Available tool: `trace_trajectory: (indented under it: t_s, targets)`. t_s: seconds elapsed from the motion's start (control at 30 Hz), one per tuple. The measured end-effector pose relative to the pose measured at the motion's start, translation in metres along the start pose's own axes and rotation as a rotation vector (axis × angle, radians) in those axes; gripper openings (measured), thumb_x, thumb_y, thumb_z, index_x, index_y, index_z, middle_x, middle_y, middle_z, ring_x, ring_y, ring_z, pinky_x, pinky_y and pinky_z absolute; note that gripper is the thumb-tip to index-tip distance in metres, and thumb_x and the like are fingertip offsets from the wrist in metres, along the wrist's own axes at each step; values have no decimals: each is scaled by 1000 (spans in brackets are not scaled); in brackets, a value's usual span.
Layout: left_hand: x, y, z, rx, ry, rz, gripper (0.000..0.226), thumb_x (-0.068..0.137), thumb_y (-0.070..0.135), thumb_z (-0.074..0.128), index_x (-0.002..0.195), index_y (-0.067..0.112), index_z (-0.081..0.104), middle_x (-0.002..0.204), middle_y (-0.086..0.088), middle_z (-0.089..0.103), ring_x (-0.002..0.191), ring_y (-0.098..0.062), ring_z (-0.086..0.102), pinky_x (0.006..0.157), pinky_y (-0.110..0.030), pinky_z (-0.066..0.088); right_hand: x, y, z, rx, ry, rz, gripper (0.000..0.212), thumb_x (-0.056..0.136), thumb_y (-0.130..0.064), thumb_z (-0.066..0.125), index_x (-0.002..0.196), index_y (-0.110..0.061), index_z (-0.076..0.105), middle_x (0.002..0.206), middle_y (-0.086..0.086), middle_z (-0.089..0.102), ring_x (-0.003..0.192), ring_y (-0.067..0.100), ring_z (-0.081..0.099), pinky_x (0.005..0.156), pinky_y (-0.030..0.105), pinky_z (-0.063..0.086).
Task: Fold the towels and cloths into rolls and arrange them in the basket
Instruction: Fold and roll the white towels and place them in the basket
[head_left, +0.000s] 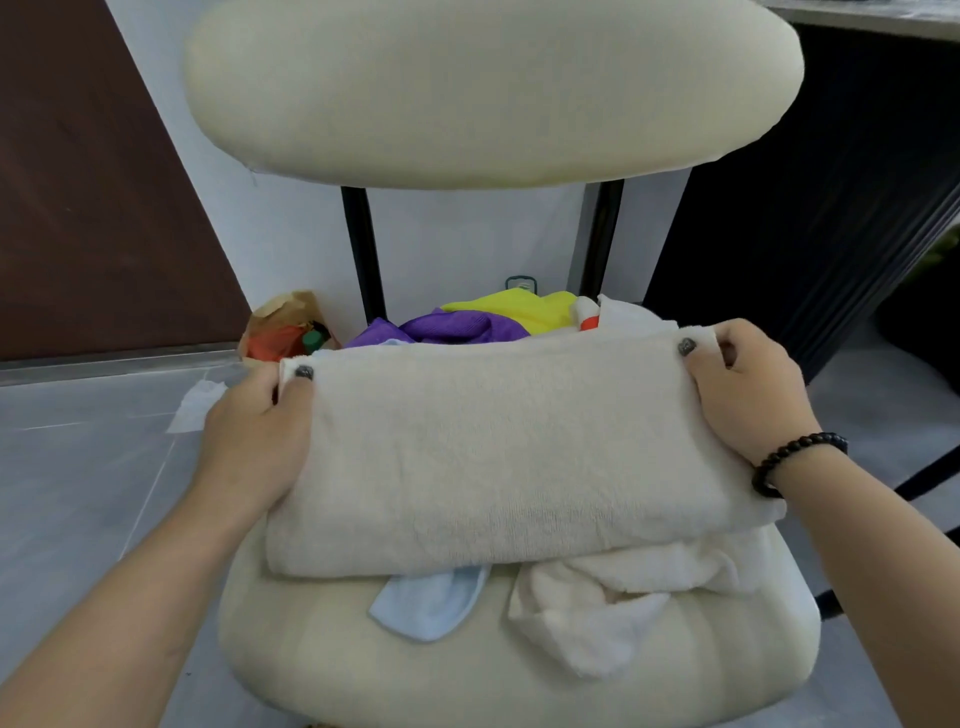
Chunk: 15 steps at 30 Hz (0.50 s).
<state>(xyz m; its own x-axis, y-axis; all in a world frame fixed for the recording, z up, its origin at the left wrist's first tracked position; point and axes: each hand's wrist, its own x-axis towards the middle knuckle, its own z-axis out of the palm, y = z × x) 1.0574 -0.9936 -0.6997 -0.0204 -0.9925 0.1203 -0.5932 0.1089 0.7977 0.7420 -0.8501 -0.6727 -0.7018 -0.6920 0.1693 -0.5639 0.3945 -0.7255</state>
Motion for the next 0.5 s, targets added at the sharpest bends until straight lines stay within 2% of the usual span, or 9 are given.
trace_trajectory:
  t_s: [0.1, 0.17, 0.27, 0.4, 0.5]
  targets:
    - [2, 2, 4, -33, 65, 58, 36, 100, 33, 40, 98, 1, 56, 93, -19, 62, 80, -28, 52, 61, -35, 34, 3, -3, 4, 46, 49, 10, 16, 98, -28, 47, 99, -14, 54, 83, -5, 53, 67, 5, 45, 54, 20, 31]
    - [6, 2, 10, -8, 36, 36, 36, 100, 33, 41, 100, 2, 57, 97, -17, 61, 87, -30, 54, 62, -34, 36, 4, -3, 8, 26, 29, 27, 16, 97, -27, 47, 98, -13, 54, 82, -4, 53, 66, 6, 44, 54, 21, 31]
    - [11, -2, 14, -4, -34, -13, 31, 96, 37, 49, 96, 9, 60, 99, -13, 62, 90, -31, 57, 71, -40, 43, 7, -2, 11, 4, -35, 50, 18, 96, -29, 49, 98, -13, 56, 90, 0, 57, 70, 7, 48, 56, 23, 34]
    - [13, 0, 7, -153, -85, -13, 20, 89, 35, 63, 86, 16, 65, 81, -3, 65, 76, -21, 58, 66, -33, 41, 8, -2, 3, 163, -66, 88, 13, 89, -28, 63, 92, -15, 64, 91, 0, 66, 84, 18, 61, 74, 33, 51]
    - [14, 0, -2, -276, -73, 12, 13, 84, 33, 72, 76, 23, 69, 70, 8, 66, 68, -11, 58, 63, -29, 44, 5, -1, -3, 335, -149, 141, 7, 84, -23, 70, 88, -17, 69, 90, 4, 72, 85, 23, 68, 80, 40, 56]
